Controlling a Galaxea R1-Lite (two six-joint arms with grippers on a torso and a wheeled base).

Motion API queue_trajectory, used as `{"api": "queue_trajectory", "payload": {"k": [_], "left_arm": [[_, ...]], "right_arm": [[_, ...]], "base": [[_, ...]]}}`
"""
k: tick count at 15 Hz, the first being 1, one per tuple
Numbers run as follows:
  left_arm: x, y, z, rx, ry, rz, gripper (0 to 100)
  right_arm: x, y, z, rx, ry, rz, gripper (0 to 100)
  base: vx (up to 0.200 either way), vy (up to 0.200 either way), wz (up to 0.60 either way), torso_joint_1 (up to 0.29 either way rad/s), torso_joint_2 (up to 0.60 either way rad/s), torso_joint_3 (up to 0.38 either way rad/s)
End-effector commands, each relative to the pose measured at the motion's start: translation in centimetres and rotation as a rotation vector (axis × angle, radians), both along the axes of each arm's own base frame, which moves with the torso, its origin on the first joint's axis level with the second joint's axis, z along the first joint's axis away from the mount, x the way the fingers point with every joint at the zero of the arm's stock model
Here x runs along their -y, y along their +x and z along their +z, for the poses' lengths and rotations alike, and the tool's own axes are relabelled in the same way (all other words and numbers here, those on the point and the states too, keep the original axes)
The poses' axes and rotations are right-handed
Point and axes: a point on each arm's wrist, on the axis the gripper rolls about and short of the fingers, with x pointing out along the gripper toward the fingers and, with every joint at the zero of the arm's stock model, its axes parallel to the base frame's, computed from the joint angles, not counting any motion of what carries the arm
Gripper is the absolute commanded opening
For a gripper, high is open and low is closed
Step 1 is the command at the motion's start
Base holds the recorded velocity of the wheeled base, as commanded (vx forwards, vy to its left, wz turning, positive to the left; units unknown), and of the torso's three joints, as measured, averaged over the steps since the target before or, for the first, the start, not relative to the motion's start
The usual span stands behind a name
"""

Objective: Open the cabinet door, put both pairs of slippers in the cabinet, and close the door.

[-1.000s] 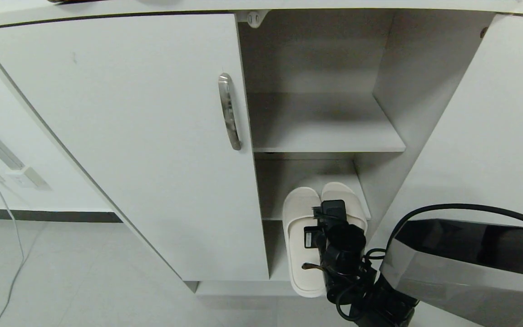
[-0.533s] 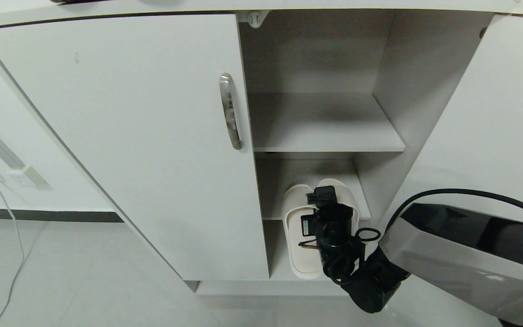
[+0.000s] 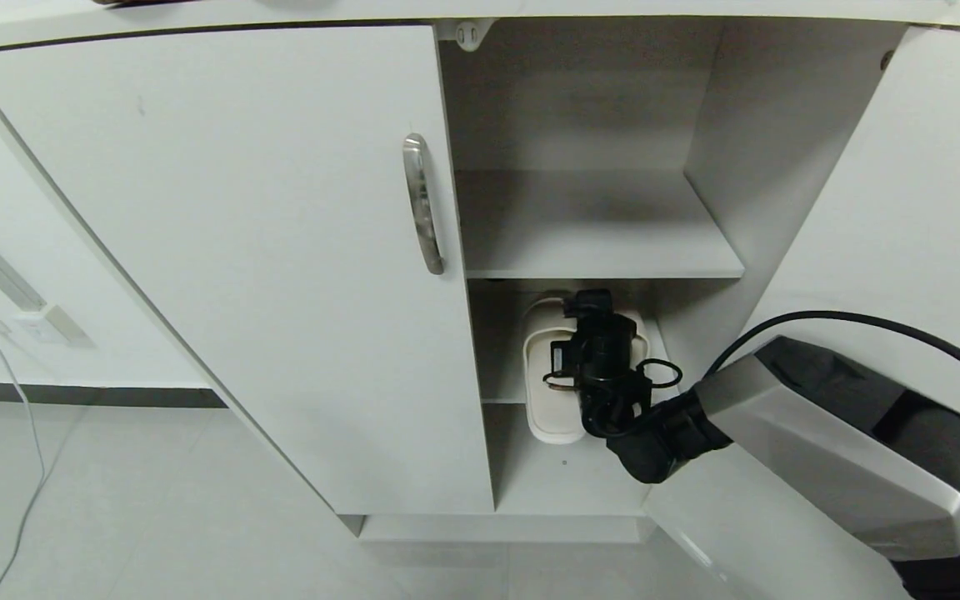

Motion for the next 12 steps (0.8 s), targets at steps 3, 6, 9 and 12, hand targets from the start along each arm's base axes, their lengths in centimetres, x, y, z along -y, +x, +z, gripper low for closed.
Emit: {"api": "queue_trajectory", "payload": {"k": [3,6,9,12], "left_arm": [[0.0,0.0,0.0,-0.001,-0.001,0.000,0],[0.0,0.0,0.0,-0.001,0.001,0.000,0],[0.0,0.0,0.0,-0.001,0.001,0.000,0],[0.0,0.0,0.0,-0.001,-0.001,0.000,0]], "right_arm": [[0.3,2.5,-0.4,0.024,0.018,-0.032,0],[0.4,3.4,-0.8,0.033,0.022,-0.042,0],[0.5,4.0,-0.6,0.027,0.018,-0.040,0],[0.6,4.2,-0.6,0.023,0.015,-0.031,0]], "base": [[0.000,0.000,0.00,0.000,0.00,0.000],[0.000,0.000,0.00,0.000,0.00,0.000],[0.000,0.000,0.00,0.000,0.00,0.000],[0.000,0.000,0.00,0.000,0.00,0.000]]}}
